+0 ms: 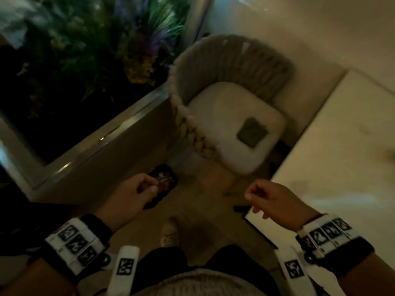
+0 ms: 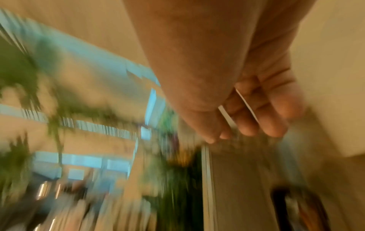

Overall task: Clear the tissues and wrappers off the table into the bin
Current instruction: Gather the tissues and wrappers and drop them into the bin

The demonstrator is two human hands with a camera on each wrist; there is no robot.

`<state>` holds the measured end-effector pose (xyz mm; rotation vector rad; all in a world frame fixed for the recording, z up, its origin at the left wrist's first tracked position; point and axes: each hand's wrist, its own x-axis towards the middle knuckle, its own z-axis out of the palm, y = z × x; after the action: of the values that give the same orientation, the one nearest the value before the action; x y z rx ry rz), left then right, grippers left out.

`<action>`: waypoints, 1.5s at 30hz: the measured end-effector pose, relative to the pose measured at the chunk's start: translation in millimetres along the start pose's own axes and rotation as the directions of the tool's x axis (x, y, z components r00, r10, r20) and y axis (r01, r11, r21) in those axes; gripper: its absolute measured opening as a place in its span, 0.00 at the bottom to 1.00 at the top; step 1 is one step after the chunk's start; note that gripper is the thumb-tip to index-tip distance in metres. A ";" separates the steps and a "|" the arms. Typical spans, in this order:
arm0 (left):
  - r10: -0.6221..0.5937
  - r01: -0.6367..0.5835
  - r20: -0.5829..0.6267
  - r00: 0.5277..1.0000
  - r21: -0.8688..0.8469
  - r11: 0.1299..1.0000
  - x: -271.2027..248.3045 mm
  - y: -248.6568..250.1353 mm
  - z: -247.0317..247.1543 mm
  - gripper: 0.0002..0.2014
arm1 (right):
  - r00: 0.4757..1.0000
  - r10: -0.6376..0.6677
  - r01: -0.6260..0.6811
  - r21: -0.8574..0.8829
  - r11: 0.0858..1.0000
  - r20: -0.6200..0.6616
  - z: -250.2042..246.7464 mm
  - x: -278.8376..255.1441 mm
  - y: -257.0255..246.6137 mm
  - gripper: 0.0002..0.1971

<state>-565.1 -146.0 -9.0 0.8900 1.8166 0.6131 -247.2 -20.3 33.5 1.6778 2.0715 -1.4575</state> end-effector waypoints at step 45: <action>0.239 -0.659 0.627 0.742 0.615 0.432 -30.0 353.6 675.2 0.37 | 0.783 0.519 -0.207 0.643 0.737 -0.343 -142.9 -329.0 451.5 0.04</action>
<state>170.5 55.5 6.0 2.0532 1.3301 -0.2210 306.8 -180.2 38.3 2.7886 1.3273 -1.7348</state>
